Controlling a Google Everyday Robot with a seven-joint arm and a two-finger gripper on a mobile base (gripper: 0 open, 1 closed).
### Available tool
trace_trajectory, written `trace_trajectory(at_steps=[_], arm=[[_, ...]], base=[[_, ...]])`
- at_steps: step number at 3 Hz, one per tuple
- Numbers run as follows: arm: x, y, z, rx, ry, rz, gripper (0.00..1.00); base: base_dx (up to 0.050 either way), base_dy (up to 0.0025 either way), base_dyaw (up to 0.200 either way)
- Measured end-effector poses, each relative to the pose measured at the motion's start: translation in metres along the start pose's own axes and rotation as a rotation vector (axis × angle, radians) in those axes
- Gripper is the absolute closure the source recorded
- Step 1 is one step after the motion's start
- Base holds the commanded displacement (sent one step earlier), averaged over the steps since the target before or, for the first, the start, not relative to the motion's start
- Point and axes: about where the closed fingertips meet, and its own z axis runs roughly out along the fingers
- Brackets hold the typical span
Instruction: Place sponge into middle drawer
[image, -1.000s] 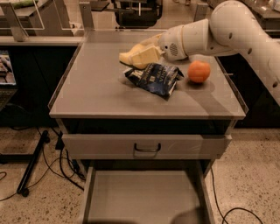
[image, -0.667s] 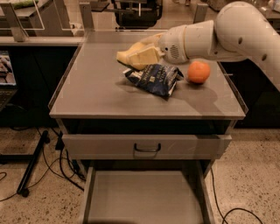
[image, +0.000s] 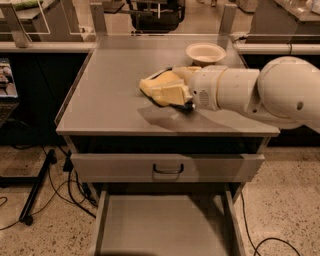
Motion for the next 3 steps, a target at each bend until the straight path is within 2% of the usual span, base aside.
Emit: trace_trajectory(at_steps=[1, 2, 3], arm=[[0.032, 0.019, -0.011, 0.076, -0.019, 0.08, 1.0], [0.031, 0.026, -0.016, 0.081, -0.023, 0.074, 1.0], [0.038, 0.045, -0.031, 0.132, -0.031, 0.096, 1.0]], base=[[0.0, 0.0, 0.0], [0.0, 0.0, 0.0], [0.0, 0.0, 0.0]])
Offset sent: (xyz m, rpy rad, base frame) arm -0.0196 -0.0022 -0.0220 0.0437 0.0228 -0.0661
